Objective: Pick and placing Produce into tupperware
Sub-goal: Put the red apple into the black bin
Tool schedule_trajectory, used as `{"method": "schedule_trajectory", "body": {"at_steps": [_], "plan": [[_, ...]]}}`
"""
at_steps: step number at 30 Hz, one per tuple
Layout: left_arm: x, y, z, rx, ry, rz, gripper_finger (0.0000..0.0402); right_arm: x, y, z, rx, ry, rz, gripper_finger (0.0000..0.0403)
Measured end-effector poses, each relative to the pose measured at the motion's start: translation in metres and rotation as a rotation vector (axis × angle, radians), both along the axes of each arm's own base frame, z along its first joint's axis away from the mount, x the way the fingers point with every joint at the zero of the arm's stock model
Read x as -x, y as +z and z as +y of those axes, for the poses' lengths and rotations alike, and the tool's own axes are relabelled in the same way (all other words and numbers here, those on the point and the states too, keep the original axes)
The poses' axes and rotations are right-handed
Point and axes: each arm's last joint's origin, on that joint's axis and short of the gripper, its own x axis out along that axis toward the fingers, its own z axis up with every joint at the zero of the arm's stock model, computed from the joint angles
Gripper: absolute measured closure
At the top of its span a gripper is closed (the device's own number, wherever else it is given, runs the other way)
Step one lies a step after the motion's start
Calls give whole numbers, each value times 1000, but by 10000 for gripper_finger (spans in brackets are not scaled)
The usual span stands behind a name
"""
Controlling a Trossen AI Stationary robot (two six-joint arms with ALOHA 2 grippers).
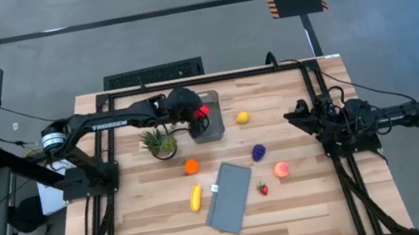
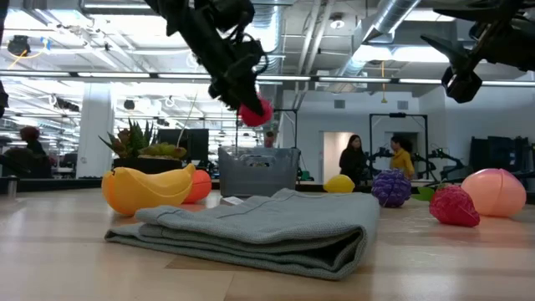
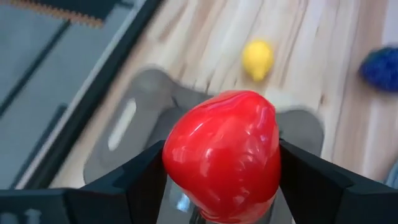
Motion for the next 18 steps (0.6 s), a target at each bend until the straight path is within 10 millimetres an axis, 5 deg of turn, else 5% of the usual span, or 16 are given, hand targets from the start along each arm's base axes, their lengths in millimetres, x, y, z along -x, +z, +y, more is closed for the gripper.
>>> {"method": "schedule_trajectory", "body": {"at_steps": [18], "plan": [[4, -8, 24, -11, 20, 24, 142, 0, -1, 2, 4, 14, 9, 207]]}}
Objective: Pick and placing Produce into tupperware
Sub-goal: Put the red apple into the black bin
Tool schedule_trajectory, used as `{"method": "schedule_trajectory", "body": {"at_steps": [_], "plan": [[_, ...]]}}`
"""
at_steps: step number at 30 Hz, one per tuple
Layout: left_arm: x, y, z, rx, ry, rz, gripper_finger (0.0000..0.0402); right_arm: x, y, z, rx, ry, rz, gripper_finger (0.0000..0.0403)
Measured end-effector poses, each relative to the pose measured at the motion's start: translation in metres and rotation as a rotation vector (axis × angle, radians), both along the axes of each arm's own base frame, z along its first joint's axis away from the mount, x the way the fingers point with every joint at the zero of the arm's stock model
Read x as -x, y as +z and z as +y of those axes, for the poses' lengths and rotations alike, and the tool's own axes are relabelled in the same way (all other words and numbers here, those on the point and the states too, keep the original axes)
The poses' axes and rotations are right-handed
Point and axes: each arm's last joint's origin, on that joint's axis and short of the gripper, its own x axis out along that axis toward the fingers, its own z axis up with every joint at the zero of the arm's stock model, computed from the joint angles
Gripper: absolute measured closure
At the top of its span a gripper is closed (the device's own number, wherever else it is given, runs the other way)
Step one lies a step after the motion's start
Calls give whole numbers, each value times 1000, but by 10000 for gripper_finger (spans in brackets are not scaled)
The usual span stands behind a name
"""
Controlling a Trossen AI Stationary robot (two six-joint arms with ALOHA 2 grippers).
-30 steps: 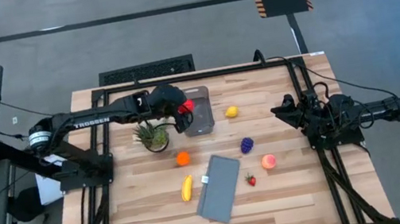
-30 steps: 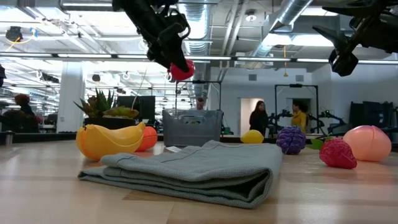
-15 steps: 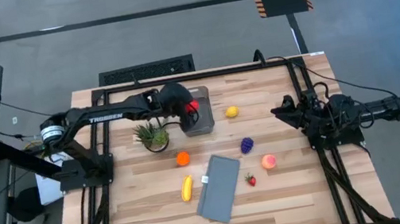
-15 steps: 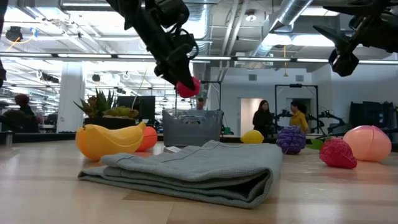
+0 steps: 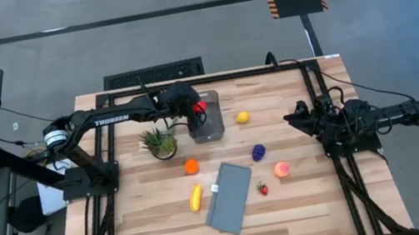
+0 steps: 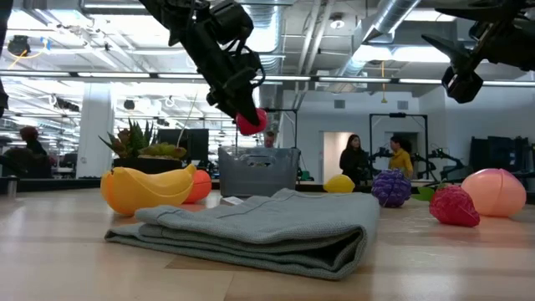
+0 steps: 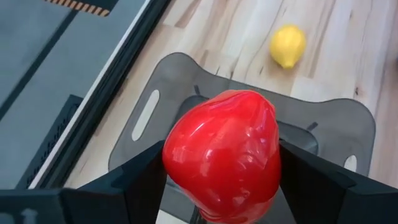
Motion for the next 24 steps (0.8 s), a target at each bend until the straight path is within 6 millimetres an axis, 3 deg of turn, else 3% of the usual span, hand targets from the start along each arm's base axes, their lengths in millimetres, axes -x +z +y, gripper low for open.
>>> {"method": "schedule_trajectory", "body": {"at_steps": [4, 14, 24], "plan": [[-3, -5, 4, 30, -18, -12, 138, 0, 0, 0, 3, -1, 0, 207], [-25, -43, 7, 97, -31, 66, 137, 0, 0, 0, -21, 7, -5, 207], [-26, -44, 17, 89, -7, 51, 137, 0, 0, 0, -22, 7, -1, 207]]}}
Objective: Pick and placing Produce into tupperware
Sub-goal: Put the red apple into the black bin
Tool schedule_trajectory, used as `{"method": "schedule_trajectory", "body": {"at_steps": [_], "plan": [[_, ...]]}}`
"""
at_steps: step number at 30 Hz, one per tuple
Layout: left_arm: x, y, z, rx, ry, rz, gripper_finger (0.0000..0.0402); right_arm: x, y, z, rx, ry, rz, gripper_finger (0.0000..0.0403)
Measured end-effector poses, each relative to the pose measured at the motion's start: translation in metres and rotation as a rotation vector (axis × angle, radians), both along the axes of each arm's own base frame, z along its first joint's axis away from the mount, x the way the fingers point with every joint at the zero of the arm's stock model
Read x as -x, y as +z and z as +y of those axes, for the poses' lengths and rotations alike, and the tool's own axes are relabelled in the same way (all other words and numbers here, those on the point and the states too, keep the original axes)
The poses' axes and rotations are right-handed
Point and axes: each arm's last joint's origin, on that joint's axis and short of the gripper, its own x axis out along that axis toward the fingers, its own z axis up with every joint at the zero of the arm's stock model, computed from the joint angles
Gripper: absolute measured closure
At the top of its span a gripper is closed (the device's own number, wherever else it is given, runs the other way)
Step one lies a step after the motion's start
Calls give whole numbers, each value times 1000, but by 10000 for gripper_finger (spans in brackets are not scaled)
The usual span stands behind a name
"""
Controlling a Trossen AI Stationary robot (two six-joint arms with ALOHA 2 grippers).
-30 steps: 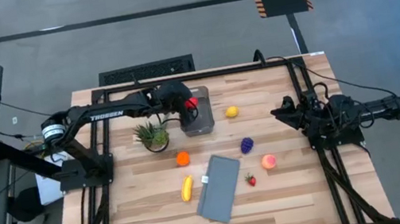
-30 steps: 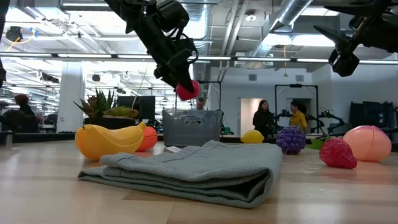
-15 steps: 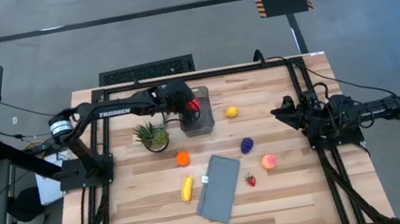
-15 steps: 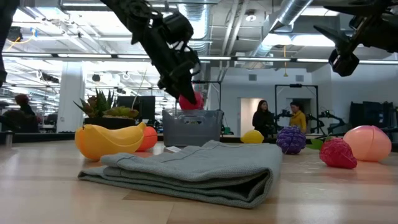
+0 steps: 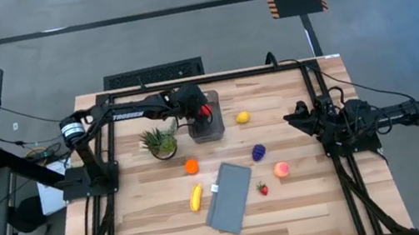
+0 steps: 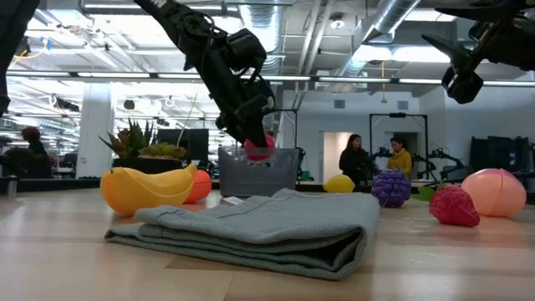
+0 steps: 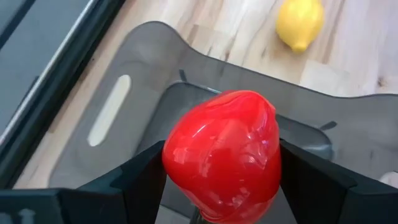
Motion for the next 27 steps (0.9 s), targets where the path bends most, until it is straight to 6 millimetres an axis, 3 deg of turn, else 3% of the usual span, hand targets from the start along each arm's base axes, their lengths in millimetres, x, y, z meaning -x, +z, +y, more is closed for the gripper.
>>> {"method": "schedule_trajectory", "body": {"at_steps": [12, 19, 27], "plan": [[-8, -19, 5, 53, -16, 56, 136, 0, 0, 0, 0, 0, 0, 207], [-21, -23, 8, 81, -47, 60, 136, 0, 0, 0, -7, 3, -3, 207], [-20, -24, 8, 104, -62, 69, 136, 0, 0, 0, -2, 1, 0, 207]]}}
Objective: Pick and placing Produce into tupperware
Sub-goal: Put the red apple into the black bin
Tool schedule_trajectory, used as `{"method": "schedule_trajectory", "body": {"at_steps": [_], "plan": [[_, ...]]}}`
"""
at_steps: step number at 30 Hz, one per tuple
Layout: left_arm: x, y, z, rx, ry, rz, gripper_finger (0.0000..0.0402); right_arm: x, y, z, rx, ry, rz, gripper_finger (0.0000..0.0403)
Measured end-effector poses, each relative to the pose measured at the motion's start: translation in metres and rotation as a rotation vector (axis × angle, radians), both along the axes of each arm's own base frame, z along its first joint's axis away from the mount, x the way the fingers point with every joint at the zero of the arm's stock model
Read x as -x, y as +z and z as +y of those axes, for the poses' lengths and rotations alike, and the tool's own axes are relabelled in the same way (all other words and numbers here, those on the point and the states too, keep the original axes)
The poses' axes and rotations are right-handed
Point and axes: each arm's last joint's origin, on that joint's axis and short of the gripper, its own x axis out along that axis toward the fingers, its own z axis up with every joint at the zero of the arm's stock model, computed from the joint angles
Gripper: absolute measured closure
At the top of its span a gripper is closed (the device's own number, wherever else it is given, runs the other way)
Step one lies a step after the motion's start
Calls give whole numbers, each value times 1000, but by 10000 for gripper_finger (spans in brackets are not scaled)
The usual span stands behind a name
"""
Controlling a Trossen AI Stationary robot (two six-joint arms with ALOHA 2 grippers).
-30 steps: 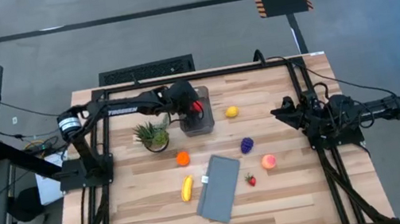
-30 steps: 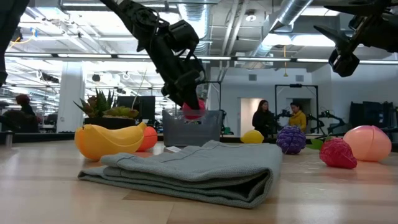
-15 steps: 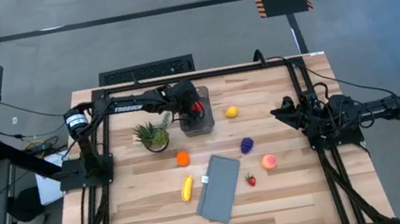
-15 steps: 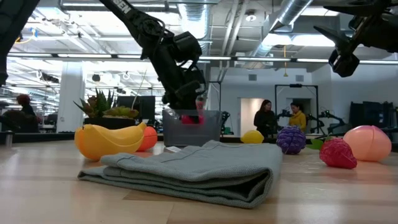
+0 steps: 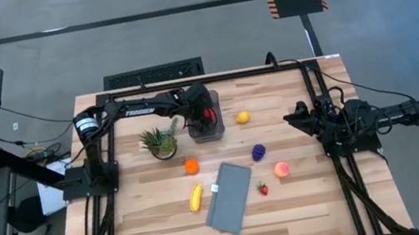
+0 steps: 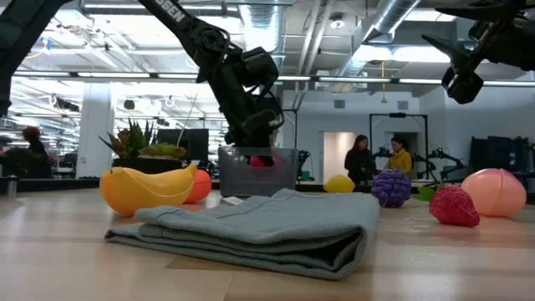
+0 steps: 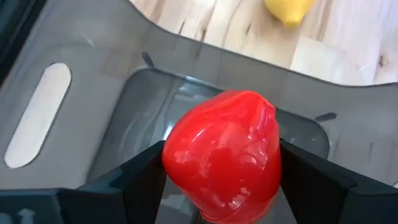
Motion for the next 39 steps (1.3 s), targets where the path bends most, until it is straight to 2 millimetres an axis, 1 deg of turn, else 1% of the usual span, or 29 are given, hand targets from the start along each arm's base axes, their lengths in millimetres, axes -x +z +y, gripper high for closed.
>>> {"method": "schedule_trajectory", "body": {"at_steps": [3, 6, 11, 15, 18, 21, 30, 39], "plan": [[0, -3, -1, 23, -11, 11, 136, 0, 0, 0, 2, -1, 0, 207], [-2, -3, -4, 16, -19, 5, 136, 0, 0, 0, 3, -2, 6, 207], [0, -4, -4, 34, -22, 19, 136, 0, -1, 0, 3, -2, 16, 207], [-1, -13, -4, 57, -21, 44, 136, 0, -1, 0, 3, -1, 15, 207], [-6, -13, -6, 52, -34, 13, 136, 0, -1, 0, 3, 0, 15, 207], [-4, -15, -8, 82, -40, 28, 136, 0, -1, 0, 3, 0, 16, 207], [-6, -15, -9, 93, -51, 13, 136, 0, -1, 0, 2, 0, 15, 207], [-7, -14, -9, 85, -43, -1, 110, 0, -1, 0, 2, 0, 15, 207]]}}
